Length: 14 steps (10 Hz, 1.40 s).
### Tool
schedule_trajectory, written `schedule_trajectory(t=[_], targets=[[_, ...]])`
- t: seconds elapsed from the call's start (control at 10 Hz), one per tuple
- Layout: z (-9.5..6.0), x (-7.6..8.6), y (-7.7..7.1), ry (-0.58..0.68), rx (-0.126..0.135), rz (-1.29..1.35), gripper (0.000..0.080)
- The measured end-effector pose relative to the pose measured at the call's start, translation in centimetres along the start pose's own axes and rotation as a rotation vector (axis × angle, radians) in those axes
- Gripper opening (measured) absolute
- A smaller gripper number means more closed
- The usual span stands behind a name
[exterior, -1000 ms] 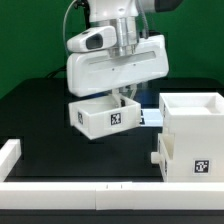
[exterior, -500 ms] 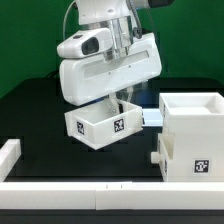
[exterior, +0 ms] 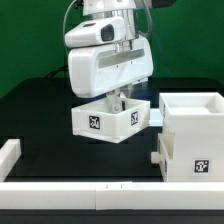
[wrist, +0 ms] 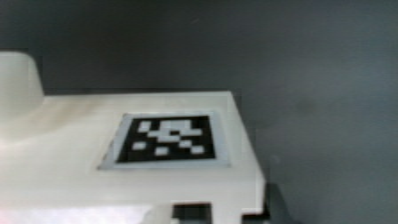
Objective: Assemble drawer
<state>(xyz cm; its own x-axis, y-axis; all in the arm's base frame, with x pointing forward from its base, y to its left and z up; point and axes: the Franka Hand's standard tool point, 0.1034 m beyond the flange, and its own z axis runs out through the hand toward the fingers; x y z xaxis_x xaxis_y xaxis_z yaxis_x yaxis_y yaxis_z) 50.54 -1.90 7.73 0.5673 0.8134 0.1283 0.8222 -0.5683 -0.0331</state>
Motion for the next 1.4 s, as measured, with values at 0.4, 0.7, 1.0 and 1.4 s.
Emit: schedule_trajectory(t=[0.4,0.7,1.0,1.4], targets=[[0.2,-0.4,0.8,0.002,-0.007,-0.115,0.0039],[0.4,-1.1,2.2,0.01,-0.037,-0.344,0.0039],[0.5,-1.3,2.2,0.008,-0.034,-0.338,0.0039],[1.1,0.8,2.2,-0.034,-0.02,-0.572,0.0039]])
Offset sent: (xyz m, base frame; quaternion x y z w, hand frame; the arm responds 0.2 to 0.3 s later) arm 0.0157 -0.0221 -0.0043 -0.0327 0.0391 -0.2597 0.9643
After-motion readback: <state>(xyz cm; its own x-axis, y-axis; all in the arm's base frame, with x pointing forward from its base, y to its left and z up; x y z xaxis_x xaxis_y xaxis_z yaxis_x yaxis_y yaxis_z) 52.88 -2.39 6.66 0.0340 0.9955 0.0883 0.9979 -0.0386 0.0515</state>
